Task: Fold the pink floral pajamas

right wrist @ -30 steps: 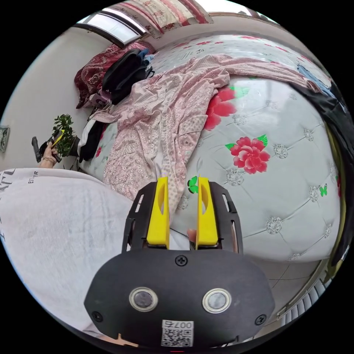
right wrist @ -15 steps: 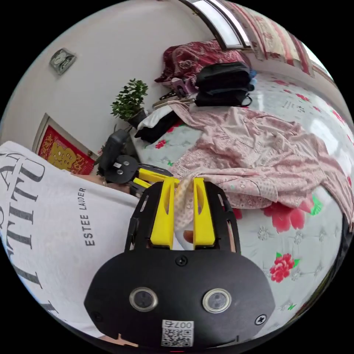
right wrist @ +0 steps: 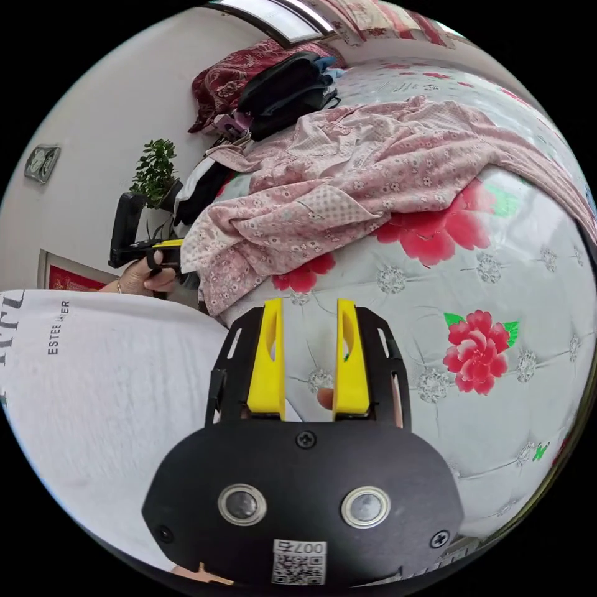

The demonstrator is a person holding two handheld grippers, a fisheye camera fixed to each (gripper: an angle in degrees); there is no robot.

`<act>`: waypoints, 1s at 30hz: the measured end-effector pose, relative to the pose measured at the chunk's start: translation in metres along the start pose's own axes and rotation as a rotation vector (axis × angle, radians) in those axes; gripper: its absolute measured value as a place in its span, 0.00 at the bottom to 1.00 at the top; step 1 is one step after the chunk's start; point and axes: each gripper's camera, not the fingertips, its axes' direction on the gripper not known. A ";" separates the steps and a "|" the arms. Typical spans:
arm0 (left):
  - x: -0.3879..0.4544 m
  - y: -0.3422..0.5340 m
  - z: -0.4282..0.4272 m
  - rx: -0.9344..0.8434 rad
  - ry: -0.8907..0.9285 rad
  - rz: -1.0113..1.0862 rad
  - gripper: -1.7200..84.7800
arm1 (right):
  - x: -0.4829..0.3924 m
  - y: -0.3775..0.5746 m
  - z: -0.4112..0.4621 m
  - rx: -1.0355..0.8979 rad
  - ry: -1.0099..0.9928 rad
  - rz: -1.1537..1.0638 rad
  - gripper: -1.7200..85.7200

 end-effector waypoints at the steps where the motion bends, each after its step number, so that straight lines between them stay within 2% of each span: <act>1: -0.001 -0.002 -0.004 0.007 0.026 -0.021 0.11 | -0.005 -0.005 0.005 -0.008 -0.009 -0.025 0.14; 4: 0.000 -0.007 -0.012 0.009 0.065 -0.043 0.09 | -0.032 -0.032 0.035 -0.059 -0.015 -0.137 0.14; 7: 0.004 -0.007 -0.020 0.017 0.060 -0.040 0.08 | -0.056 -0.058 0.070 -0.113 0.074 -0.193 0.15; 10: 0.003 0.001 -0.026 0.020 0.052 -0.068 0.06 | -0.075 -0.077 0.108 -0.166 0.226 -0.227 0.14; 12: 0.002 0.009 -0.031 0.024 0.045 -0.082 0.03 | -0.085 -0.081 0.123 -0.167 0.414 -0.267 0.10; 14: 0.000 0.018 -0.036 0.000 0.023 -0.088 0.01 | -0.086 -0.077 0.120 -0.197 0.417 -0.324 0.07; 16: 0.001 0.023 -0.036 -0.038 -0.009 -0.084 0.01 | -0.081 -0.065 0.096 -0.144 0.441 -0.335 0.05; 21: 0.019 0.042 -0.036 -0.086 -0.114 0.000 0.02 | -0.077 0.011 -0.064 0.182 0.578 -0.266 0.02; 23: 0.035 0.051 -0.028 -0.132 -0.180 0.066 0.04 | -0.082 0.042 -0.113 0.215 0.586 -0.259 0.02; 25: 0.045 0.057 -0.015 -0.186 -0.244 0.119 0.07 | -0.075 0.062 -0.127 0.098 0.575 -0.235 0.02; 27: 0.053 0.063 0.002 -0.264 -0.306 0.162 0.09 | -0.049 0.083 -0.097 -0.151 0.570 -0.167 0.02; 28: 0.057 0.066 0.010 -0.289 -0.364 0.186 0.10 | -0.041 0.089 -0.085 -0.208 0.582 -0.150 0.02; 30: 0.065 0.070 0.008 -0.267 -0.419 0.235 0.08 | -0.006 0.108 -0.039 -0.359 0.702 -0.029 0.02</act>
